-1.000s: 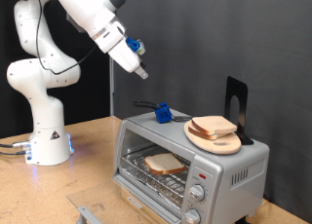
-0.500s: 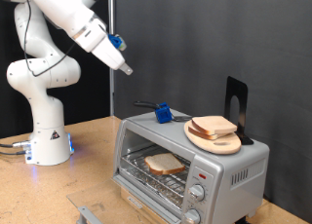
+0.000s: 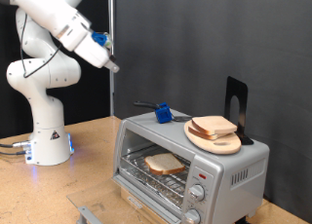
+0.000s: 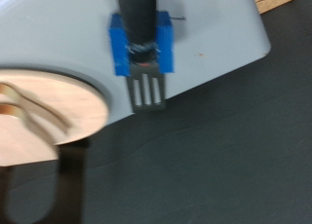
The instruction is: Make a piece of toast with the oven
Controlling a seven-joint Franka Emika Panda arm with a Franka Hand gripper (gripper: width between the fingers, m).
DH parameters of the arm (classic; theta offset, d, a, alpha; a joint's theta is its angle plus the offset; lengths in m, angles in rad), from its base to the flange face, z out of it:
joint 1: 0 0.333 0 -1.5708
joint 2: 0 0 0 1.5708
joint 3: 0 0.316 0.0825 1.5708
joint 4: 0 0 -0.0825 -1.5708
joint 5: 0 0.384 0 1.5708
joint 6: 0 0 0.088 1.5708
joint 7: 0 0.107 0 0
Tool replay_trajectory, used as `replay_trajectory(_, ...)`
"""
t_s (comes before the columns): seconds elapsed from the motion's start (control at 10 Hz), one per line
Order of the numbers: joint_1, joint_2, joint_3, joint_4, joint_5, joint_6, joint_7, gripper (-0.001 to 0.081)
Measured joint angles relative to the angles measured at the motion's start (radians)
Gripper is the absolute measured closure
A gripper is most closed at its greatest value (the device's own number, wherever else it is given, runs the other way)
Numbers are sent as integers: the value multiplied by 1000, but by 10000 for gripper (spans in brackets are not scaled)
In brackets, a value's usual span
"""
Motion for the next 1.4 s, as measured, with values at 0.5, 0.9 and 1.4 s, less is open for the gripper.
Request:
replay_trajectory(0.5, -126, -38, -149, -14, -154, -94, -12, 6)
replay_trajectory(0.9, -176, -31, -293, 12, -278, -216, -90, 6)
replay_trajectory(1.4, -167, 126, -367, 63, -273, -356, -17, 6)
